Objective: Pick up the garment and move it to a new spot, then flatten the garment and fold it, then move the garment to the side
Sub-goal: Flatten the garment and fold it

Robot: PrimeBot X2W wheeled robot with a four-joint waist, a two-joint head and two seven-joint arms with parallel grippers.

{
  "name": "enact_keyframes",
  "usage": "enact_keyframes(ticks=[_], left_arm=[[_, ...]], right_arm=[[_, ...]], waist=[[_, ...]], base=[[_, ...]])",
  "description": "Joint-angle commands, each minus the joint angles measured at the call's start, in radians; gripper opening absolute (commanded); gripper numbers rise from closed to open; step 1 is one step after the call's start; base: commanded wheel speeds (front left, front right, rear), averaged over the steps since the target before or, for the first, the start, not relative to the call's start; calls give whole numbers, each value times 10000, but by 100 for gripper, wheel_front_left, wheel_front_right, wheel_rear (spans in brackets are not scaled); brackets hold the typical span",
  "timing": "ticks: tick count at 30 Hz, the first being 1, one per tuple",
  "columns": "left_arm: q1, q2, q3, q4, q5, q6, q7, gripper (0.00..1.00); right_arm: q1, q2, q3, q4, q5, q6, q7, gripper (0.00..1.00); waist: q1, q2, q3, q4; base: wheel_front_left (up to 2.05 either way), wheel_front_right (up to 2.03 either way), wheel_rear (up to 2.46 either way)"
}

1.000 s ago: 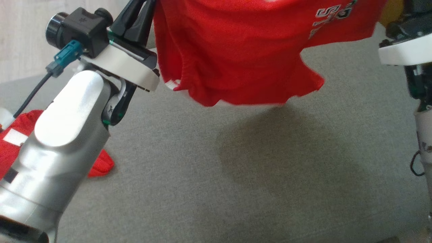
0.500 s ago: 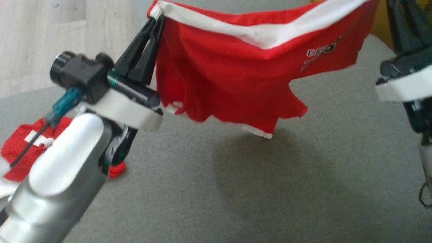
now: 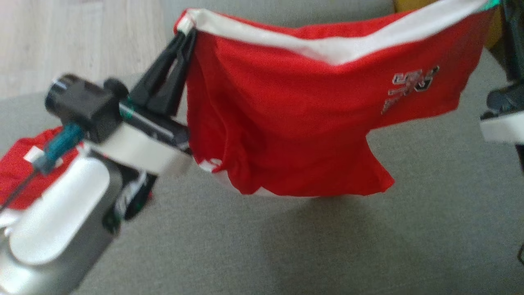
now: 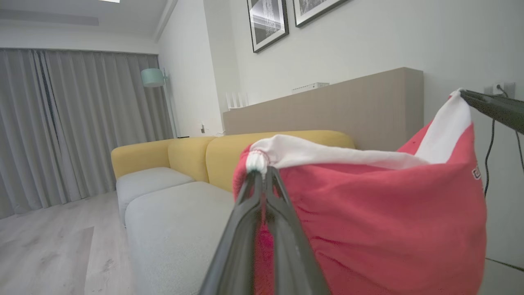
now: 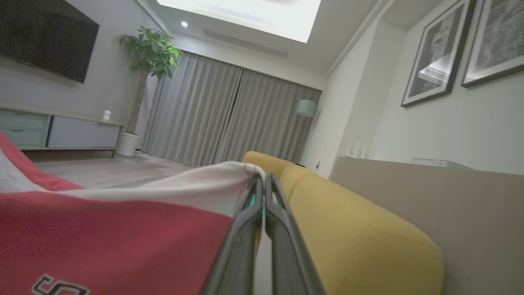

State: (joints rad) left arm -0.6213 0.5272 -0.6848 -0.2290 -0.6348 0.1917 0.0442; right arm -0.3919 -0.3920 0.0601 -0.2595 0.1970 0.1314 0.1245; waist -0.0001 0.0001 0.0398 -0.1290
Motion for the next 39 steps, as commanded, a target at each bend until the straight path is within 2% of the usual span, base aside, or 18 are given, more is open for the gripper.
enact_keyframes(ticks=[1, 5, 11, 16, 18, 23, 30, 35, 39], left_arm=[[-1130, 359, 624, 74, 0, -148, 124, 0], [-2300, 137, 705, 1295, -197, -779, 239, 0], [-4968, -468, 793, 3956, 86, -1797, -88, 0], [-7065, -1017, 982, 6354, 496, -2251, -1014, 0], [-7808, -1370, 964, 7510, 707, -2401, -1705, 0], [-7986, -1905, 686, 8648, 854, -2674, -2488, 0], [-6717, -2661, -272, 9652, 879, -3129, -2976, 0], [-5196, -2610, -1092, 9763, 736, -3211, -3035, 0], [-3920, -2337, -1850, 9362, 276, -3219, -3046, 0]], right_arm=[[-852, -99, 198, 68, 169, -7, 108, 0], [-2438, -277, 674, 1414, 429, -7, -121, 0], [-5863, -240, 1488, 4369, 734, -7, -856, 0], [-8611, -93, 1848, 6866, 213, -7, -2141, 0], [-9448, 67, 1984, 8166, 22, -7, -2876, 0], [-9523, 207, 2421, 9489, 42, -7, -3409, 0], [-8107, -19, 3514, 11088, 654, -7, -3708, 0], [-6961, -486, 4962, 11645, 1739, -7, -3126, 0], [-6113, -1254, 6449, 11193, 3026, -7, -2213, 0]], waist=[[1, -1, 522, -38], [1, -1, 1537, -79], [1, -1, 2909, -69], [1, -1, 3584, -27], [1, -1, 3787, 25], [1, -1, 3924, 137], [1, -1, 3858, 455], [1, -1, 3414, 636], [1, -1, 2941, 735]], base=[[0, 0, 0], [0, 0, 0], [0, 0, 0], [0, 0, 0], [0, 0, 0], [0, 0, 0], [0, 0, 0], [0, 0, 0], [0, 0, 0]])
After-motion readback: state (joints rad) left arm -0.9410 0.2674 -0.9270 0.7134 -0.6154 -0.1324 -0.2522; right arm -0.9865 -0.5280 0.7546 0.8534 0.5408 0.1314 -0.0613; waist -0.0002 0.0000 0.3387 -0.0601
